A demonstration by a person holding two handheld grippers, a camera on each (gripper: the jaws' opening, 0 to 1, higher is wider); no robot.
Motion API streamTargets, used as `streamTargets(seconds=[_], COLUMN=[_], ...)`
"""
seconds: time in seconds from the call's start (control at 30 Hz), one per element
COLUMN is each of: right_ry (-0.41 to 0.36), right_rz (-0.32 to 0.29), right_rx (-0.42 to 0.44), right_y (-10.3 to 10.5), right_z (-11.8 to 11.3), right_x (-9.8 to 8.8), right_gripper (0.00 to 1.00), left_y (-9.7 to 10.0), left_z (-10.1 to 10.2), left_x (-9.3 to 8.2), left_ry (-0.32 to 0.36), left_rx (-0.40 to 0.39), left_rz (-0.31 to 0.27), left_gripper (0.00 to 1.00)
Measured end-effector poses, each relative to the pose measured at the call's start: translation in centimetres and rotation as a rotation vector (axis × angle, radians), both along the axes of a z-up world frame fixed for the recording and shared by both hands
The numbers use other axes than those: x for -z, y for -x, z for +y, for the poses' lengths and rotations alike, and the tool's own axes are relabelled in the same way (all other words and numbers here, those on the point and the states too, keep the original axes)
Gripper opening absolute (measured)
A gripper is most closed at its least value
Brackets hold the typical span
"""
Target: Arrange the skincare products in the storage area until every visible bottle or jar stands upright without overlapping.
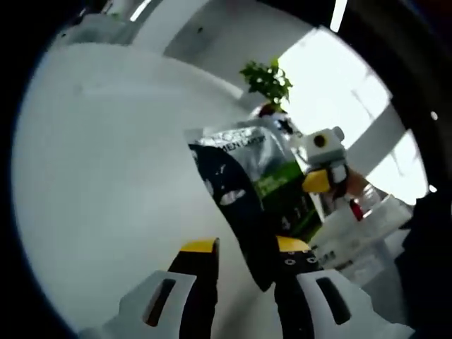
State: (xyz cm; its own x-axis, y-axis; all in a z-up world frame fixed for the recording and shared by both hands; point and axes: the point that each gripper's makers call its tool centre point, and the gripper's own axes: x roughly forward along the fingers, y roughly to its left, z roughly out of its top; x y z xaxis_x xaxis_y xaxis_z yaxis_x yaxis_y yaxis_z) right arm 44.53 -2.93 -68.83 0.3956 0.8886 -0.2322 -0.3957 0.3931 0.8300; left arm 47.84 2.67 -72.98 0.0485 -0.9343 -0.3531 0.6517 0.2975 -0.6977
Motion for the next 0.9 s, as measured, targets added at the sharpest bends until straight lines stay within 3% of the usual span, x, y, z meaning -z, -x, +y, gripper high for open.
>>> streamTargets(seconds=[0.03, 0.13, 0.3, 0.37, 0.4, 0.43, 0.47, 0.53, 0.63, 0.73, 0.8, 0.9], right_ry=[-0.028, -0.048, -0.035, -0.052, -0.044, -0.015, 0.022, 0.022, 0.045, 0.114, 0.193, 0.273], right_rz=[-0.013, -0.023, -0.034, 0.004, 0.000, -0.012, -0.029, -0.037, -0.065, -0.090, -0.153, -0.193], right_rx=[-0.009, -0.009, -0.020, 0.015, 0.002, -0.006, -0.029, -0.021, 0.013, 0.019, 0.000, -0.008], right_y=[0.1, 0.2, 0.5, 0.3, 0.5, 0.6, 0.9, 0.6, -0.6, -1.0, -1.2, -1.4], right_z=[0.3, 0.6, 0.3, 0.2, 0.4, 0.5, 0.6, 0.8, 0.1, 0.1, 0.0, -0.1], right_x=[-0.6, -1.4, -1.7, -1.8, -1.9, -1.8, -1.7, -2.0, -2.1, -2.2, -2.3, -2.7], right_gripper=[0.01, 0.01, 0.01, 0.01, 0.01, 0.01, 0.01, 0.01, 0.01, 0.03, 0.05, 0.06], left_y=[-0.1, 0.3, 0.3, 0.3, 0.6, 1.1, 1.0, 1.0, 0.9, 1.2, 1.8, 1.9], left_z=[-0.3, -0.4, 0.1, 0.1, 0.1, 0.2, 0.3, 0.5, 0.8, 1.0, 1.1, 1.5], left_x=[-0.8, -1.7, -2.9, -3.6, -3.8, -3.9, -4.0, -4.4, -5.8, -7.0, -8.0, -9.2], left_ry=[0.036, 0.048, 0.094, 0.124, 0.116, 0.107, 0.102, 0.105, 0.160, 0.163, 0.170, 0.183], left_rx=[-0.001, 0.012, -0.012, -0.047, -0.037, 0.013, 0.017, -0.024, -0.052, -0.069, -0.076, -0.107], left_rz=[0.003, -0.044, -0.026, -0.003, -0.021, -0.077, -0.104, -0.040, -0.013, 0.007, -0.013, -0.051], left_gripper=[0.25, 0.21, 0.07, 0.02, 0.01, 0.00, 0.00, 0.00, 0.00, 0.00, 0.00, 0.00])
